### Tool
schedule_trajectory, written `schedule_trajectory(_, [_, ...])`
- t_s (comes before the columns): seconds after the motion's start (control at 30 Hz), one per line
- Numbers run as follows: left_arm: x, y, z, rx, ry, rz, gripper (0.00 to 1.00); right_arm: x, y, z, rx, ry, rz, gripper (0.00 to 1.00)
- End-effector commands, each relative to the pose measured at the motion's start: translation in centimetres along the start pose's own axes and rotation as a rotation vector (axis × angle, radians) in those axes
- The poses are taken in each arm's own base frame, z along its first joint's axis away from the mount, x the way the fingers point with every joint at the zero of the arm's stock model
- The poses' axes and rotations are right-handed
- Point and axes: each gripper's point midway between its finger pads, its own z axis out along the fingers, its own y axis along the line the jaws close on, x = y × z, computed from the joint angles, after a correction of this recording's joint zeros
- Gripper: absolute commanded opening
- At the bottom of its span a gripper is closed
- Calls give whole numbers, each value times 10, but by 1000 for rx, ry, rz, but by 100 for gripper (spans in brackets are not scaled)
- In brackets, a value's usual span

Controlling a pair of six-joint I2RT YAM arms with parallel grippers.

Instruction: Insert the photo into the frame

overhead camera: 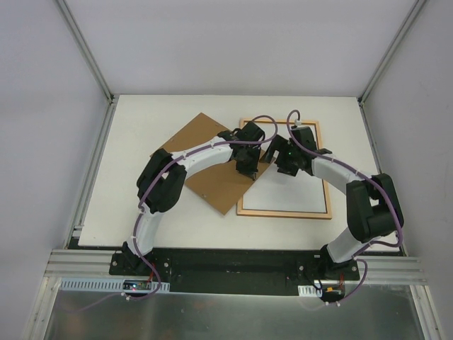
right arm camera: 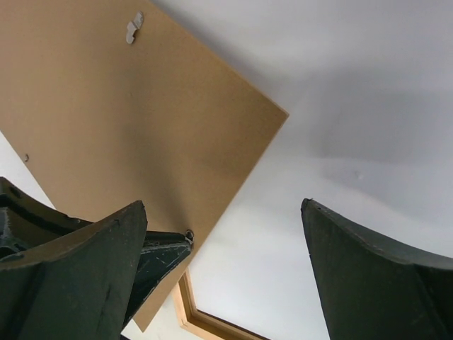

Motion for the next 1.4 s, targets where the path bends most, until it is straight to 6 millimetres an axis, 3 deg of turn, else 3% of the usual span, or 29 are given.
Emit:
schedule_trajectory(0.0, [-13, -31, -27, 81, -50, 4, 0, -15, 23, 2, -110, -50, 36, 92])
schedule_trajectory(0.47, [-15, -51, -62, 145, -90, 17, 0, -26, 43, 18, -248, -85, 155, 84])
schedule_trajectory(0.63, [-19, -18, -68, 21, -158, -30, 1, -22, 29, 13, -211, -105, 154, 84])
schedule_trajectory(0.77, [-15, 18, -68, -37, -146, -96, 15, -9, 14, 11, -180, -98, 147, 84])
schedule_trajectory(0.9, [-15, 46, -73, -81, -155, -126, 19, -2, 5, 10, -179, -97, 151, 85])
schedule_trajectory(1.1, [-15, 72, -78, -113, -159, -163, 19, -2, 6, 14, -197, -94, 156, 85])
schedule_trajectory(1.37, [-13, 78, -82, -108, -158, -174, 19, -12, 16, 24, -271, -118, 180, 82])
